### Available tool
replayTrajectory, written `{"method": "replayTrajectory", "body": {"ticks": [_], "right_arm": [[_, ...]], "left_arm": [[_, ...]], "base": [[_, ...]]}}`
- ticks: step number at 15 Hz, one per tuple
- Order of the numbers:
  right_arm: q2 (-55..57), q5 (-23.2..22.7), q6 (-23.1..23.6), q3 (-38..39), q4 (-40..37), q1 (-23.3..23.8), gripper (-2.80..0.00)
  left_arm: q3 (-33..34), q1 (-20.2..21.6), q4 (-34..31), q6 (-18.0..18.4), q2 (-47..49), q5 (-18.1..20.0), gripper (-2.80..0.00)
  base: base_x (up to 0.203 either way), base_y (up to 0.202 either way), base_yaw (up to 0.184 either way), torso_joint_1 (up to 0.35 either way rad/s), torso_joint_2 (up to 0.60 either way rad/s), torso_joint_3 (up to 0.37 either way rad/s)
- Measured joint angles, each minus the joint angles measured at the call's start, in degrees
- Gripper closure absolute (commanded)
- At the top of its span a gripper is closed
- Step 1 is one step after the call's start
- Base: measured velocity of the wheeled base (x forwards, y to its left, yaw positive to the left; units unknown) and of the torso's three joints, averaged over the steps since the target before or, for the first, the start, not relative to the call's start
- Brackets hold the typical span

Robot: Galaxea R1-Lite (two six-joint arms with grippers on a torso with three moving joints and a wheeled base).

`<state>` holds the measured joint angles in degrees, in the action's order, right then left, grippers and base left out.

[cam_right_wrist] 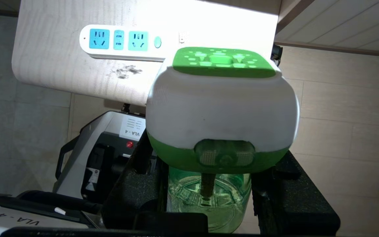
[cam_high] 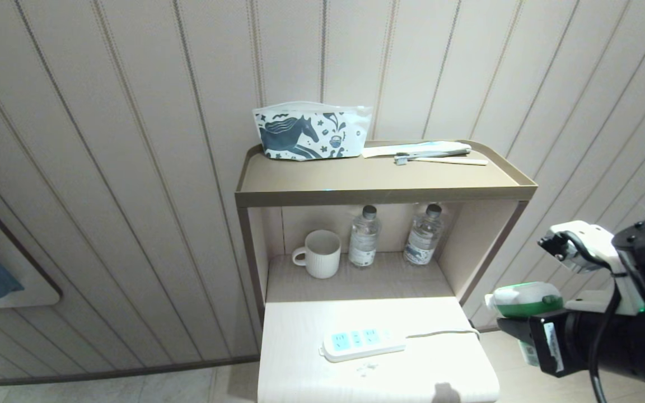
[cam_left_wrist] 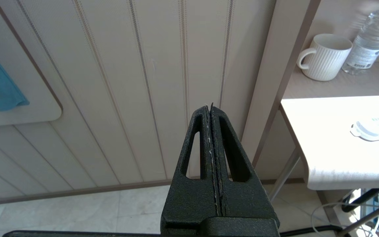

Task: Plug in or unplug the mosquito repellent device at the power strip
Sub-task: Place the mosquito repellent liquid on the table

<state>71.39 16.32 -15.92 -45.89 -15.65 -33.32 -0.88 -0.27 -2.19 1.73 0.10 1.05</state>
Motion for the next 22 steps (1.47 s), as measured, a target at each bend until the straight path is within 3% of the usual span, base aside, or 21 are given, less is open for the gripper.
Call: {"method": "replayTrajectory", "body": {"ticks": [9,22], "right_arm": [[0.13,1.84,0.02,0.35,0.0,-0.13,0.0],[-1.52,3.1,0.07,2.0,-0.02,-0.13,0.0]], "left_arm": [[0.02,0.0,0.0,0.01,0.0,0.01,0.0],[0.0,0.0,-0.01,0.02,0.0,0.0,0.0]], "base": [[0.0,0.0,0.0,-0.088,0.2,0.102],[0.0,0.0,0.0,-0.196,0.43,0.228]]}}
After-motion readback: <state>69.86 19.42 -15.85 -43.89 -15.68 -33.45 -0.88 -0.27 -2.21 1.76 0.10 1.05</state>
